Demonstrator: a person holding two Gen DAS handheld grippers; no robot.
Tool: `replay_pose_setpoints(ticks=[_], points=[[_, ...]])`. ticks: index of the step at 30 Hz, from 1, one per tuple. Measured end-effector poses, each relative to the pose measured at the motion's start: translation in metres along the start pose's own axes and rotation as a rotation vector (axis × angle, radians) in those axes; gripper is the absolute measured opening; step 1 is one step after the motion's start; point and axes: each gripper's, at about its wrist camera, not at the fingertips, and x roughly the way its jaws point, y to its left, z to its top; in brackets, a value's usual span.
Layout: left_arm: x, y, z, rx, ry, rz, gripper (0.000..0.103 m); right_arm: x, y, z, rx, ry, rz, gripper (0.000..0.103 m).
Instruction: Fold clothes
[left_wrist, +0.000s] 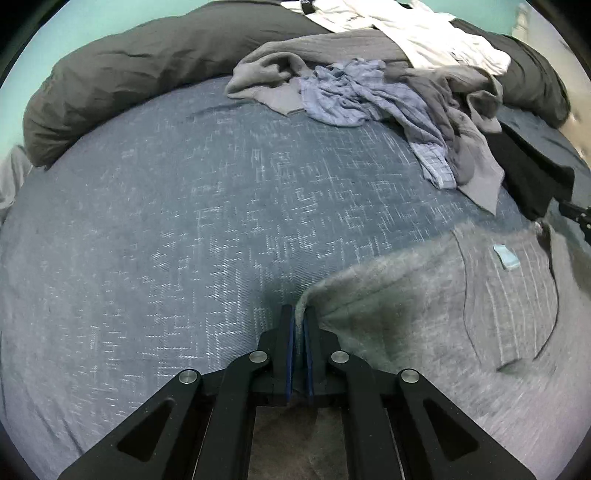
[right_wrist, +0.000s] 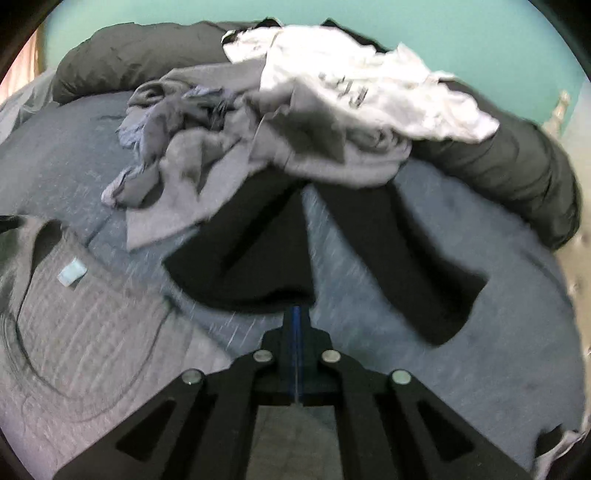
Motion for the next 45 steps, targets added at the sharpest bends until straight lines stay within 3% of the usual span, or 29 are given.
replay_pose_setpoints(ticks=[3, 5, 8, 12, 16, 21, 24, 34, 38, 45], points=[[-0.014, 0.009, -0.002, -0.041, -0.038, -0.009, 0.022, -0.01, -0.002, -0.007, 0.01, -0.022, 0.035, 0.0], [-0.027, 0.017, -0.003, -0.079, -0.067, 0.0, 0.044, -0.024, -0.009, -0.01, 0.055, -0.046, 0.052, 0.0], [-0.051, 0.026, -0.01, -0.115, -0.088, -0.022, 0.044, -0.05, -0.018, -0.019, 0.138, -0.067, 0.115, 0.001], [-0.095, 0.028, -0.036, -0.12, -0.1, -0.066, 0.045, -0.098, -0.006, -0.043, 0.143, -0.078, 0.213, 0.008], [-0.133, 0.027, -0.079, -0.125, -0.074, -0.117, 0.046, -0.148, 0.011, -0.08, 0.131, -0.084, 0.306, 0.024], [-0.18, 0.02, -0.15, -0.099, -0.006, -0.198, 0.047, -0.202, 0.024, -0.14, 0.145, -0.035, 0.391, 0.025], [-0.204, 0.015, -0.197, -0.099, 0.033, -0.232, 0.053, -0.227, 0.022, -0.177, 0.142, -0.002, 0.403, 0.026], [-0.238, -0.017, -0.337, -0.15, 0.183, -0.316, 0.054, -0.289, 0.007, -0.298, 0.277, 0.109, 0.413, 0.026], [-0.248, -0.035, -0.373, -0.124, 0.229, -0.318, 0.054, -0.317, 0.005, -0.332, 0.312, 0.108, 0.412, 0.026], [-0.257, -0.043, -0.402, -0.178, 0.24, -0.332, 0.055, -0.347, 0.014, -0.371, 0.361, 0.111, 0.433, 0.026]])
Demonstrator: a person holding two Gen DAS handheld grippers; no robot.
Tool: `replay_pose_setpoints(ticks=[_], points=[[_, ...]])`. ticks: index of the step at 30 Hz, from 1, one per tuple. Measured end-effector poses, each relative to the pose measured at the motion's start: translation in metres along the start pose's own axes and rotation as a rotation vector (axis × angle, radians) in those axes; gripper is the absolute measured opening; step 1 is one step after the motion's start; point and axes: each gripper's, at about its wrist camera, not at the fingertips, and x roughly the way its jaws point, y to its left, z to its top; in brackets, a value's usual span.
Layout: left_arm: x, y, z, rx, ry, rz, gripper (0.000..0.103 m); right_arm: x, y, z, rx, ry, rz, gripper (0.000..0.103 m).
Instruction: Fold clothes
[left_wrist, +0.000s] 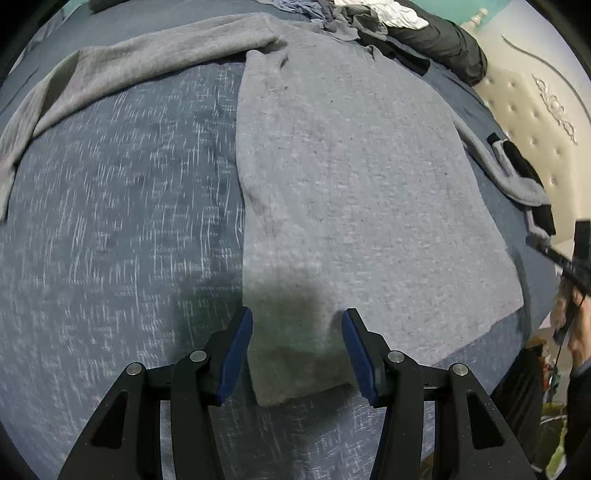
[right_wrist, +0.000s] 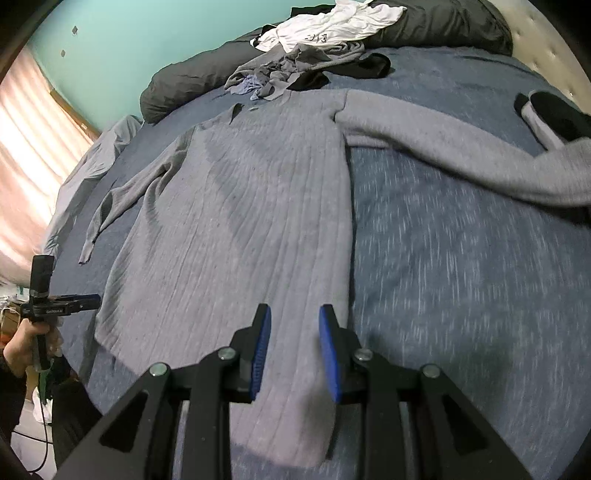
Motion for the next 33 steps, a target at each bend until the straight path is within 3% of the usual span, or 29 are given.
replay_pose_setpoints(ticks=[7, 10, 17, 20, 22, 25, 33], points=[[0.005, 0.013, -0.014, -0.056, 0.024, 0.025, 0.055, -0.017, 0.006, -0.025, -0.002, 0.005, 0.019, 0.029], [0.004, 0.018, -0.02, -0.075, 0.032, 0.008, 0.055, -0.016, 0.004, -0.033, 0.0, 0.033, 0.003, 0.04], [0.005, 0.024, -0.029, -0.108, 0.023, -0.007, 0.055, -0.014, -0.007, -0.042, 0.048, 0.078, -0.023, 0.041], [0.008, 0.02, -0.031, -0.075, 0.022, -0.005, 0.053, -0.013, -0.009, -0.045, 0.053, 0.086, -0.026, 0.041], [0.009, 0.015, -0.031, -0.054, 0.025, -0.014, 0.023, -0.013, -0.008, -0.047, 0.05, 0.09, -0.029, 0.041], [0.003, 0.006, -0.031, -0.01, 0.012, -0.015, 0.007, -0.012, -0.006, -0.048, 0.042, 0.096, -0.033, 0.042], [-0.04, 0.003, -0.034, 0.026, -0.051, -0.057, 0.006, -0.014, -0.005, -0.048, 0.043, 0.087, -0.03, 0.042]])
